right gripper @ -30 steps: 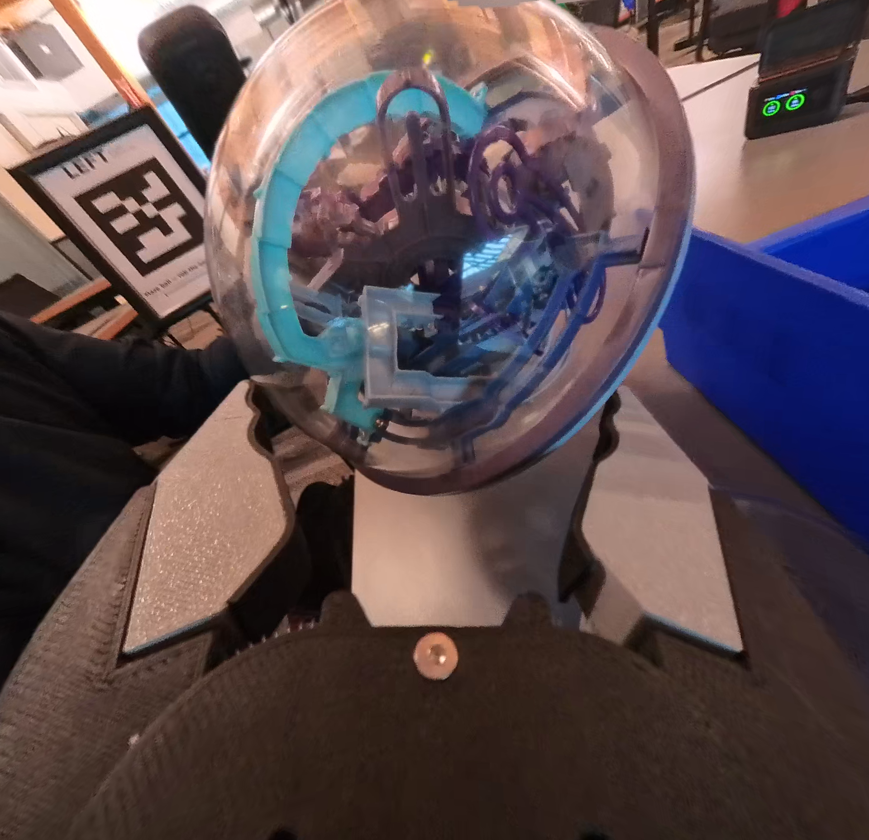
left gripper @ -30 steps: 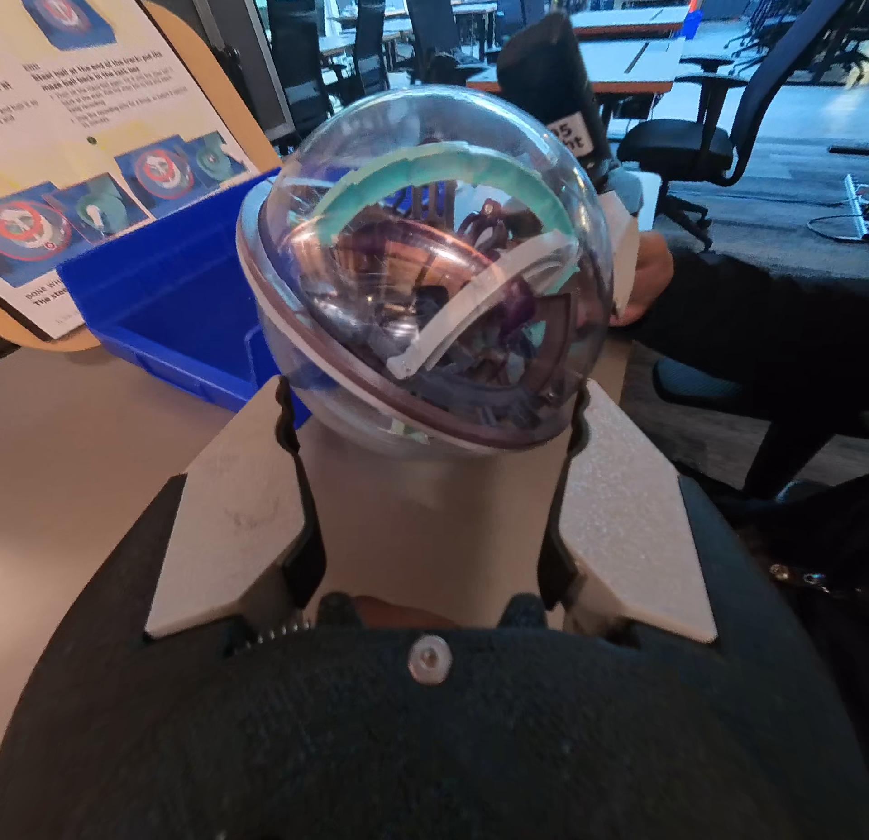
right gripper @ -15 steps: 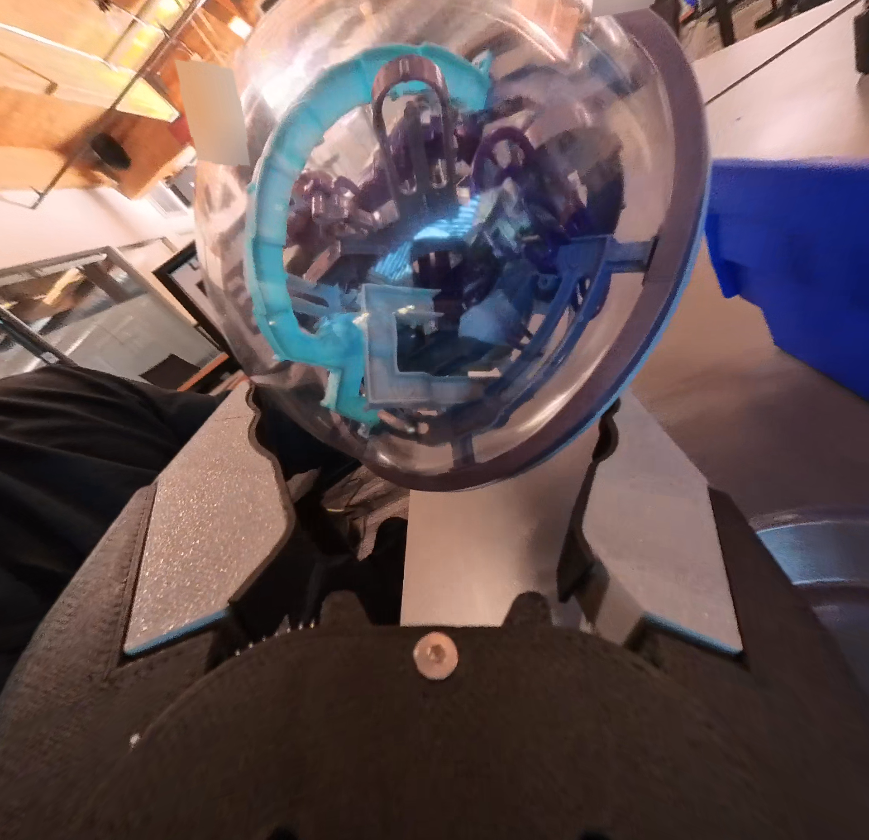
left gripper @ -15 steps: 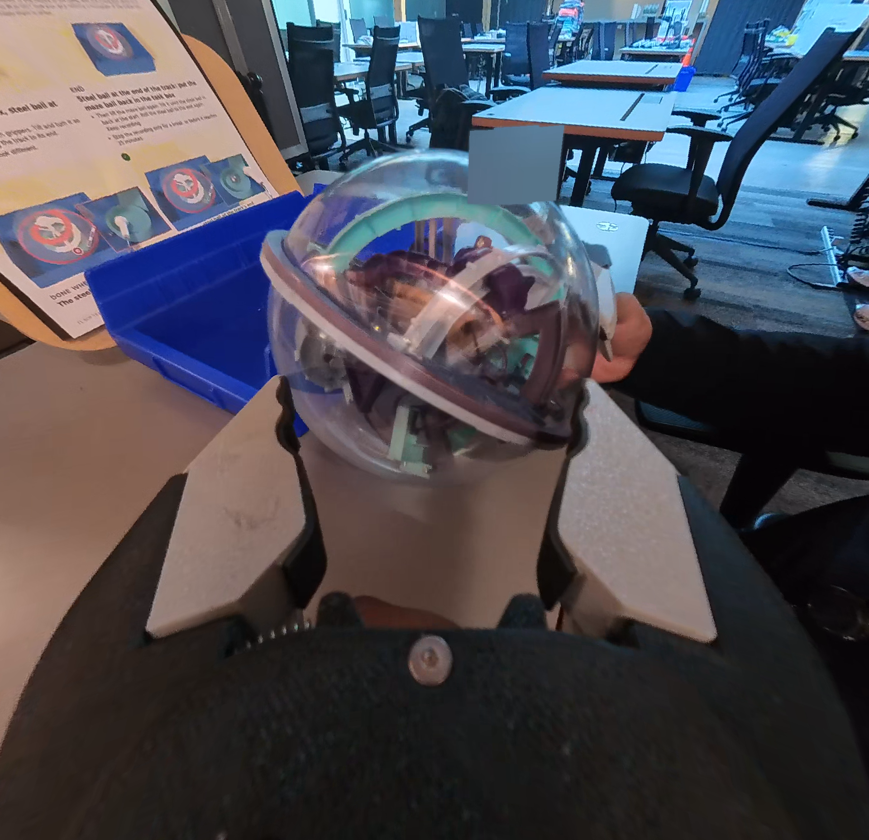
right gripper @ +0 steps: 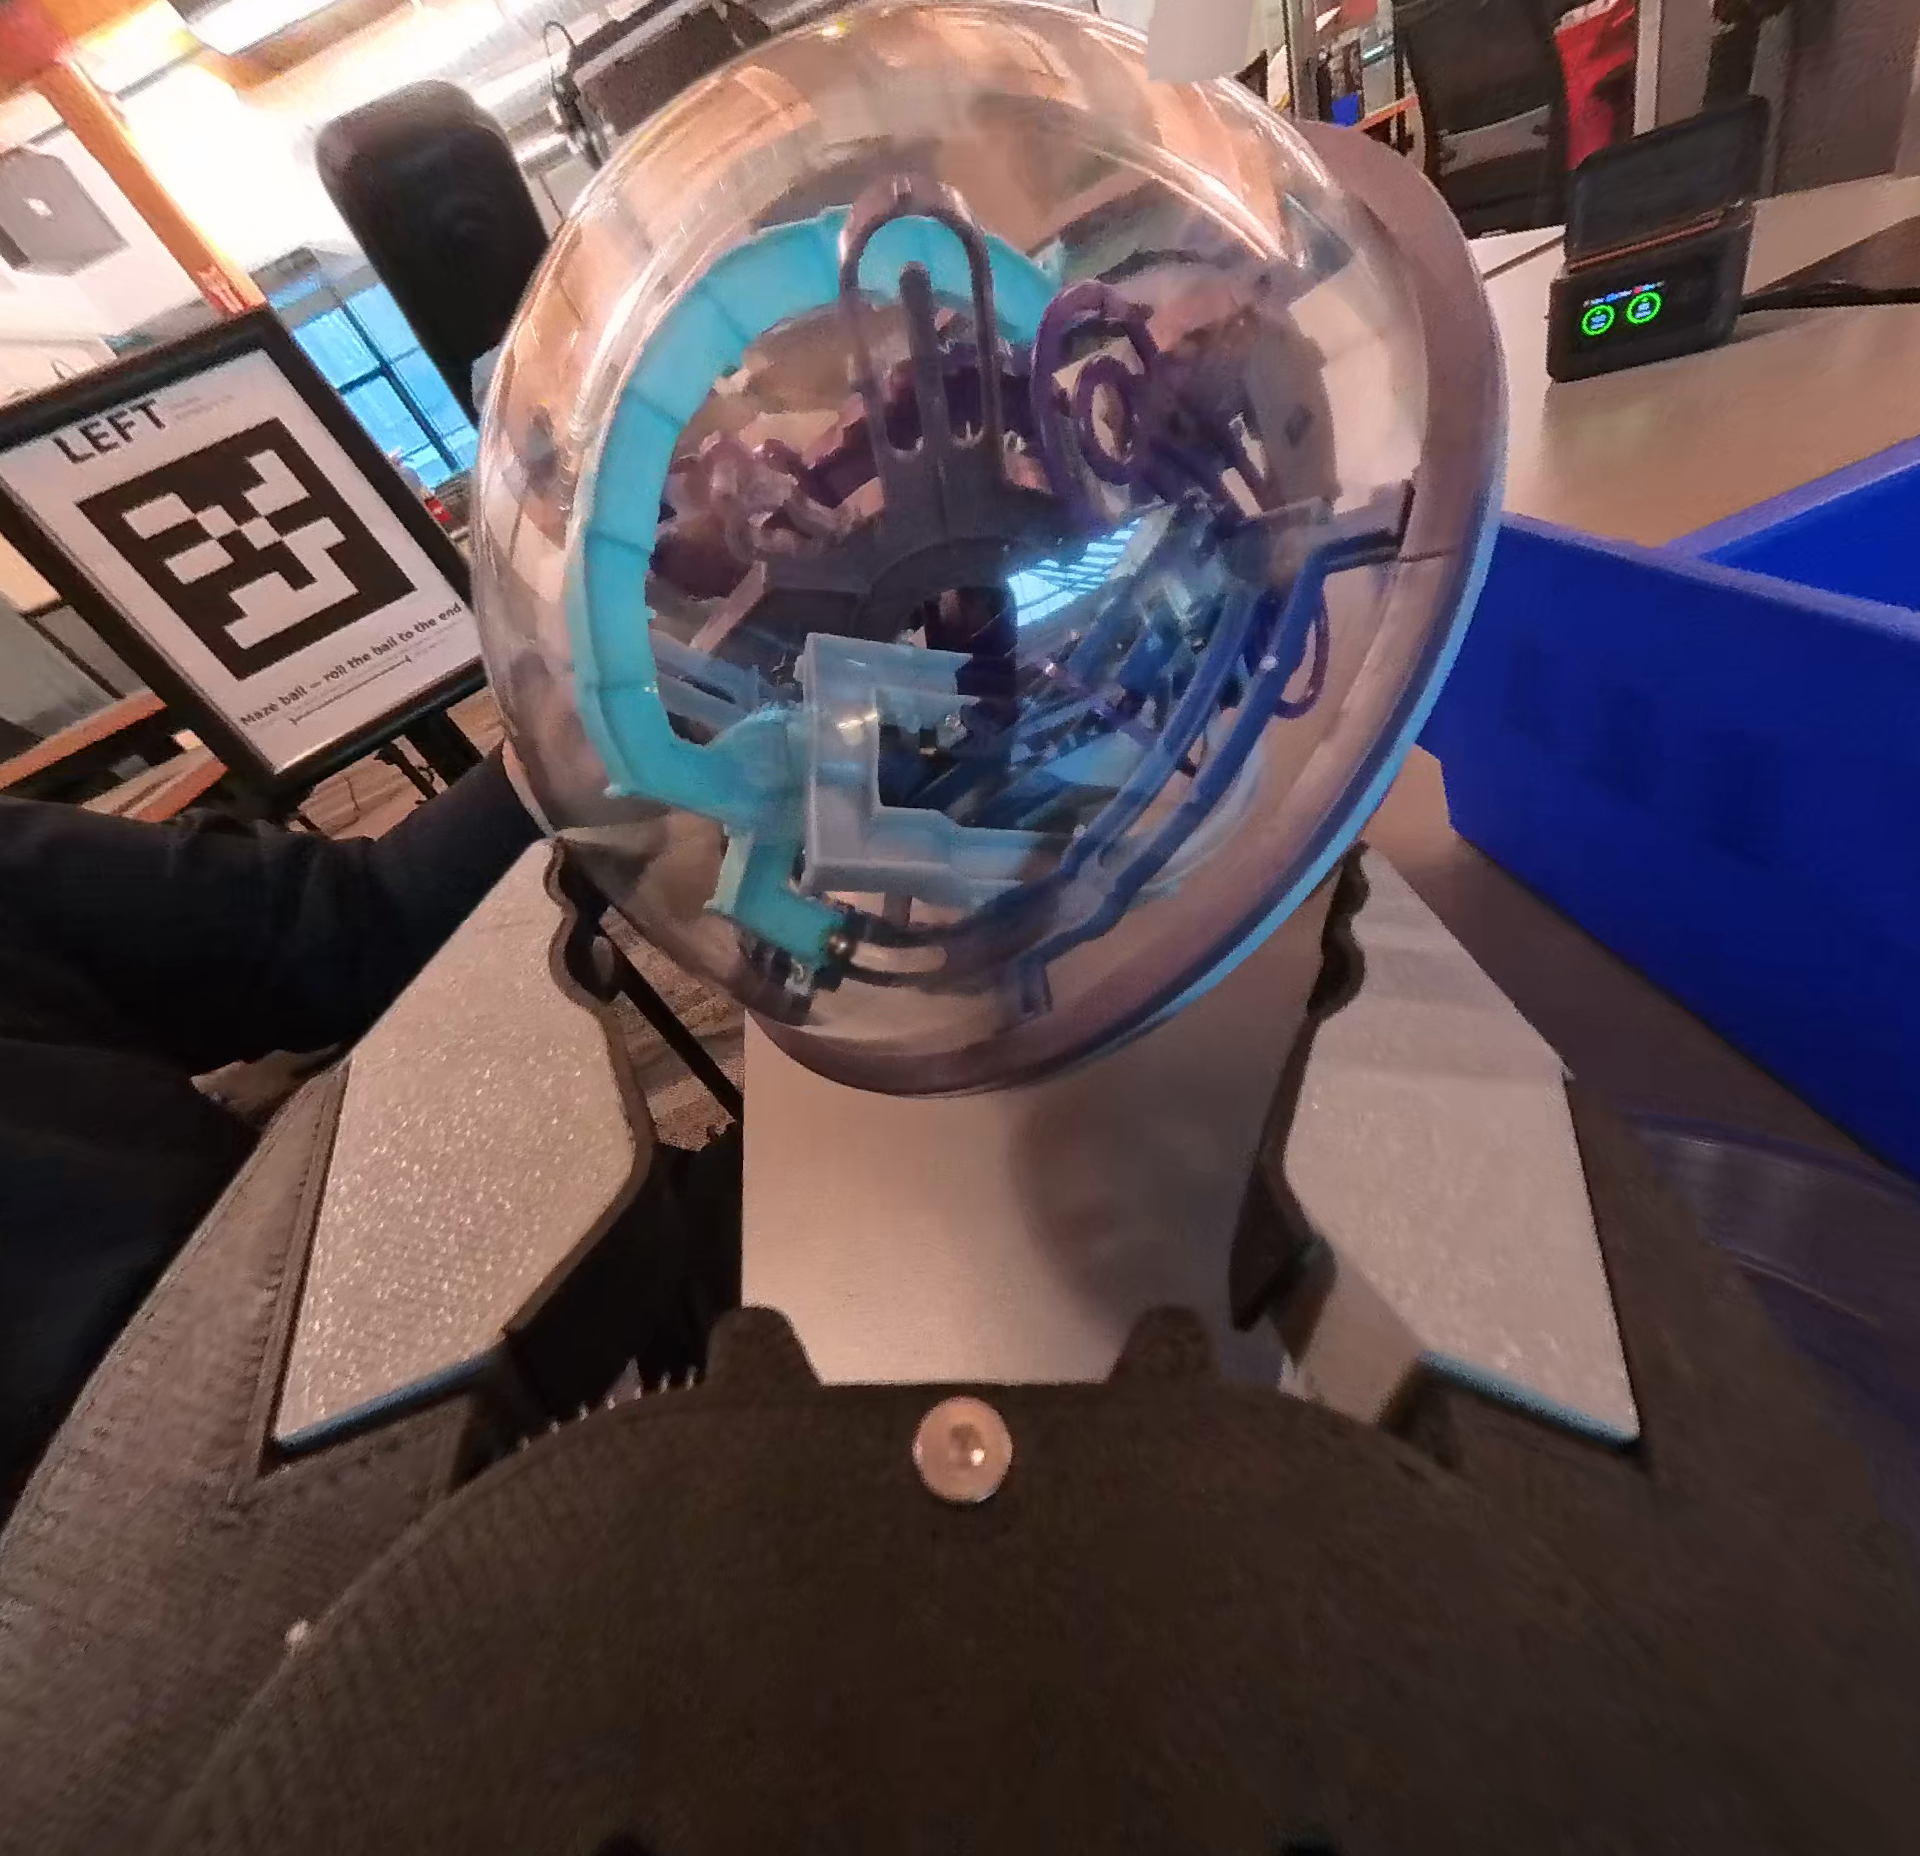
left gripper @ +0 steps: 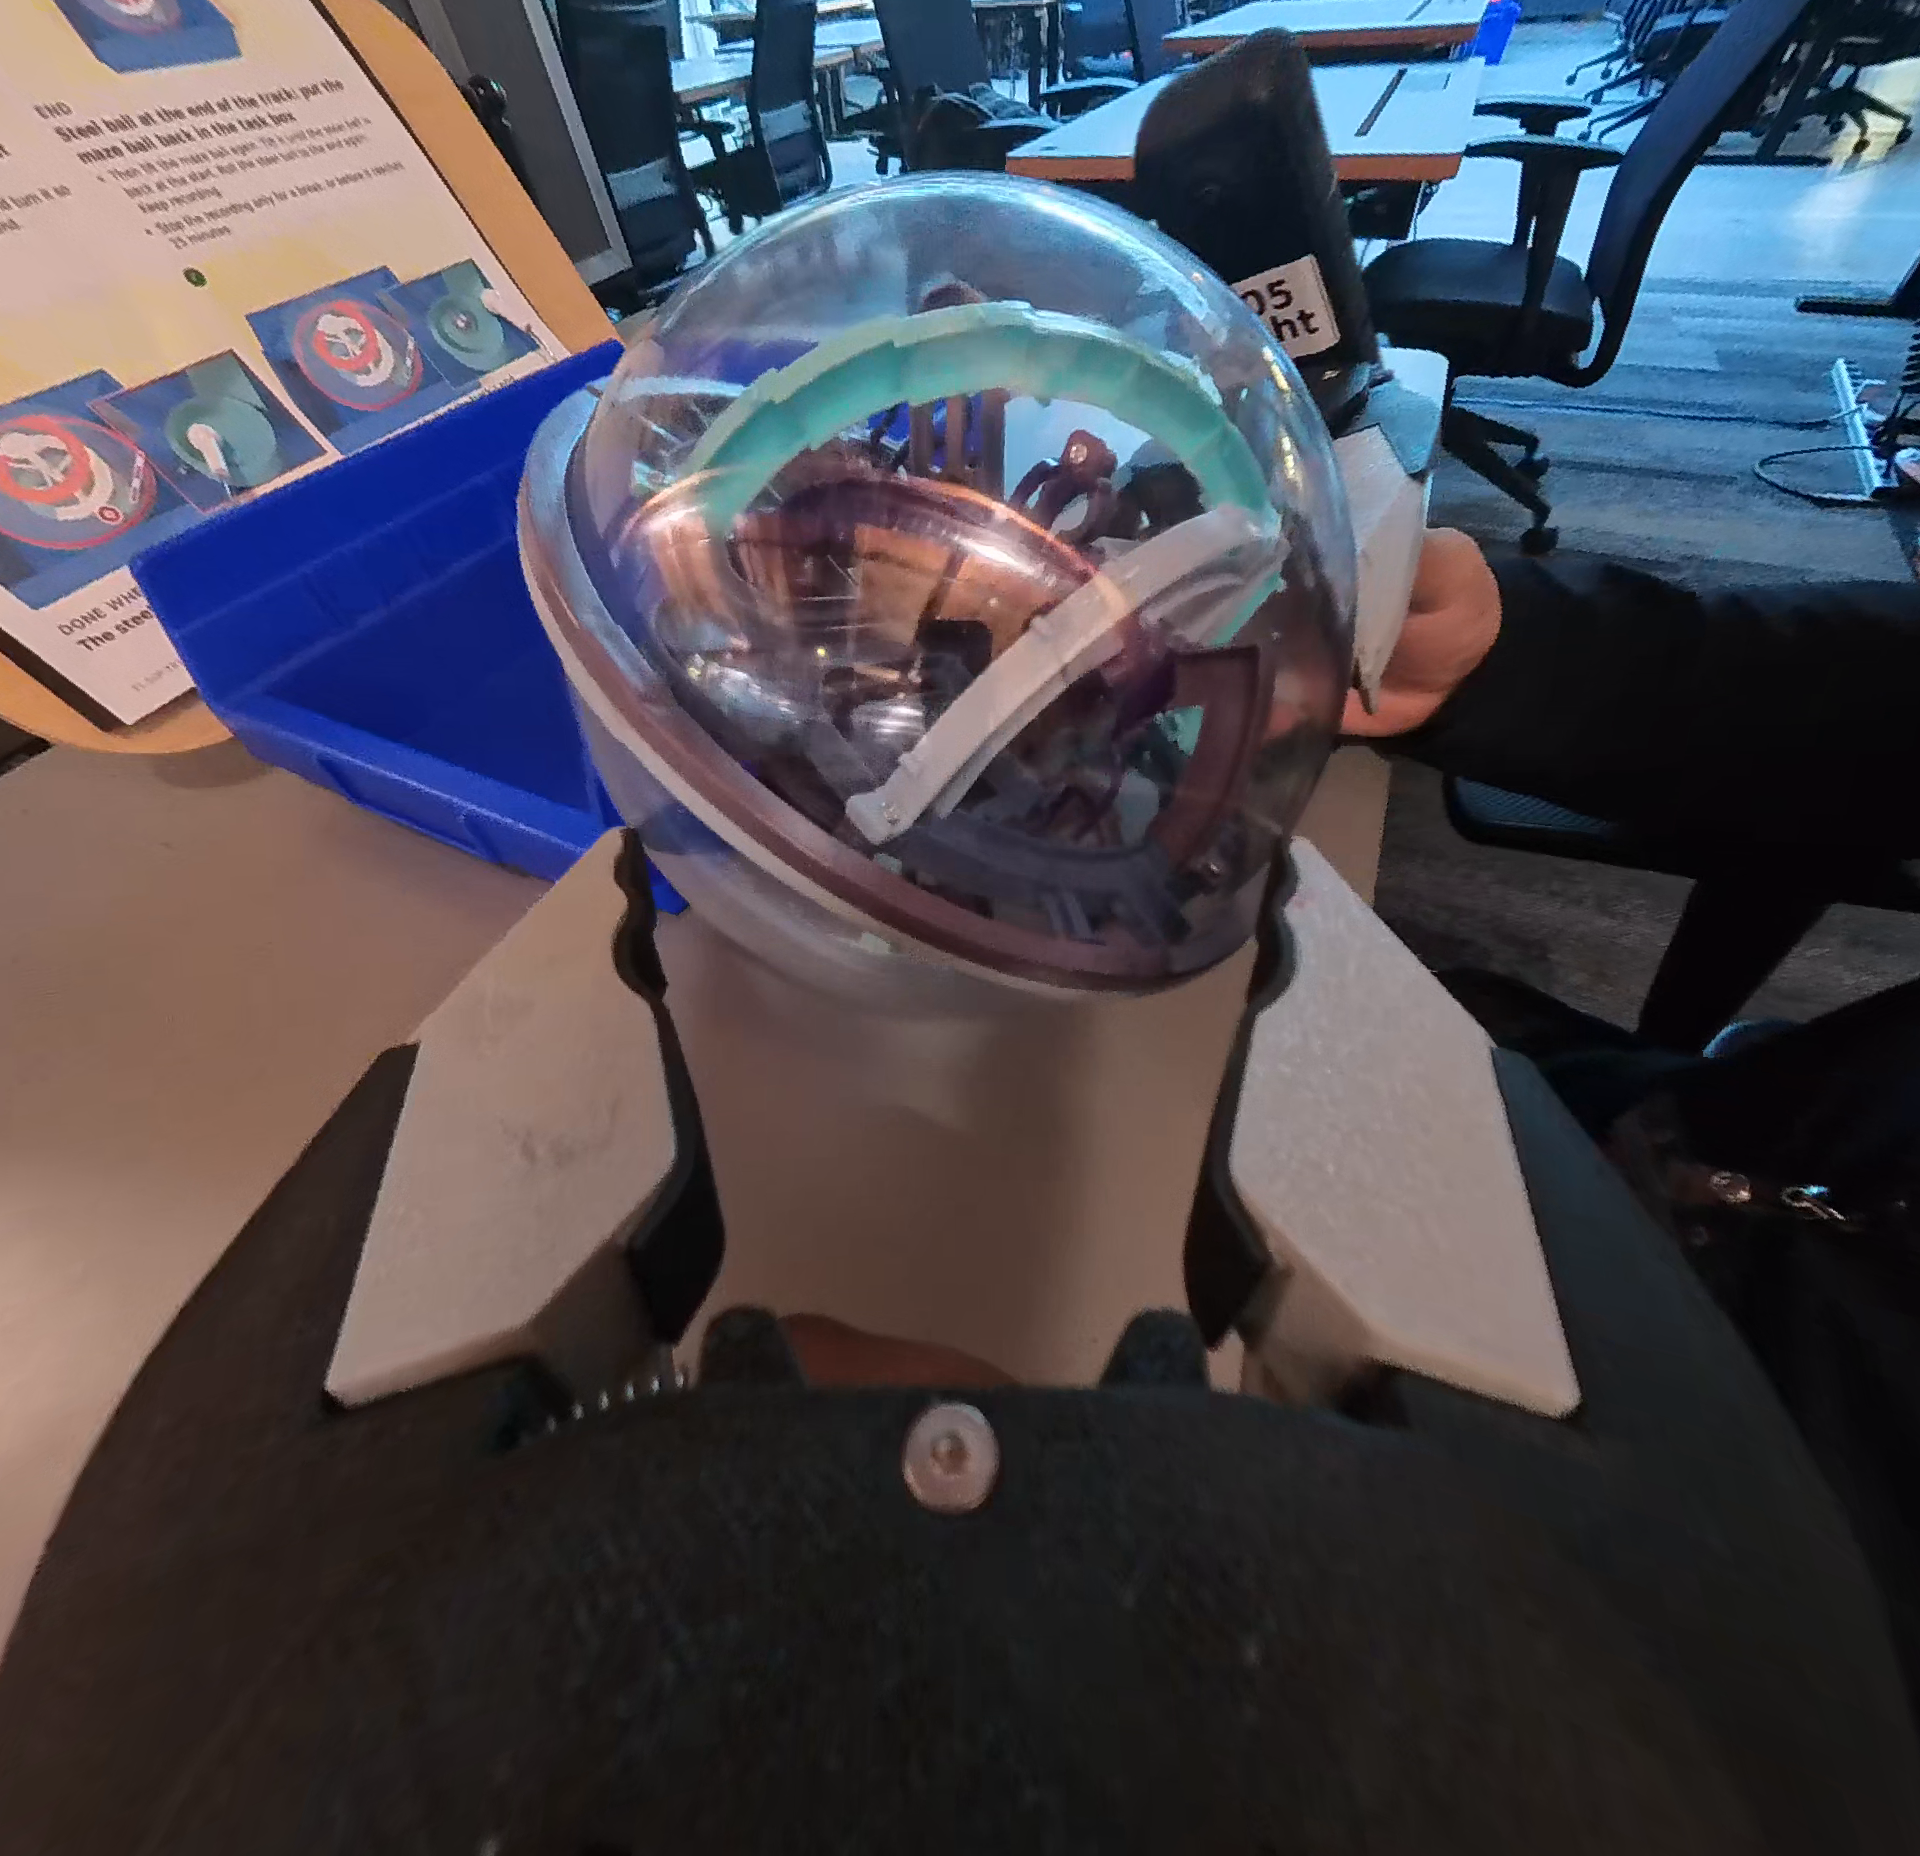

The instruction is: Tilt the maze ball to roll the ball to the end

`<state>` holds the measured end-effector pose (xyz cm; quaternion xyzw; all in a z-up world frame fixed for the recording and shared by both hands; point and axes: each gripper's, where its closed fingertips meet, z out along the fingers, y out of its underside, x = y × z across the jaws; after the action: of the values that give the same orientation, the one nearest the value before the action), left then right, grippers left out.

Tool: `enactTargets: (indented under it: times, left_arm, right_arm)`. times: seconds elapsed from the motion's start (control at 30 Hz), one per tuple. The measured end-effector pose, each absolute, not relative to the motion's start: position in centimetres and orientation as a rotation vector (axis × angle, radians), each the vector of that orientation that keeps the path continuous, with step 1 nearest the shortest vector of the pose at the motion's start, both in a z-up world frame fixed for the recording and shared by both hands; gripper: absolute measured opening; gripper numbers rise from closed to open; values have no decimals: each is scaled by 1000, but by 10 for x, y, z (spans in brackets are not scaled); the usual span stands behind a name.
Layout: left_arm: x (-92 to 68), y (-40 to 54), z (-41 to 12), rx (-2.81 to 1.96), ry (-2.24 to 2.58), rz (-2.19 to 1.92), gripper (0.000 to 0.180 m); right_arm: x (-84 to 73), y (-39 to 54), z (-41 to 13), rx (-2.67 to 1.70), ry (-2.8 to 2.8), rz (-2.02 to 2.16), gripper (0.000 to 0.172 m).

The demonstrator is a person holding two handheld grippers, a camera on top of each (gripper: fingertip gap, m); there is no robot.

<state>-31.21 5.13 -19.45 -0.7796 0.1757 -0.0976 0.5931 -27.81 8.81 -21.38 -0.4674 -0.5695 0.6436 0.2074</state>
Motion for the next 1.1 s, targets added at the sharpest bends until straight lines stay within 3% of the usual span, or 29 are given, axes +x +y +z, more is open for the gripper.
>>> enactTargets:
  times: [0.67, 1.1]
  left_arm:
    - [-308, 44, -162, -1729, 351, -240, 113]
    - [-308, 46, -163, -1729, 346, -246, 113]
  right_arm:
    - [-273, 73, -206, -1348, -1563, 2210, 133]
    - [-273, 75, -207, -1359, -1565, 2215, 133]
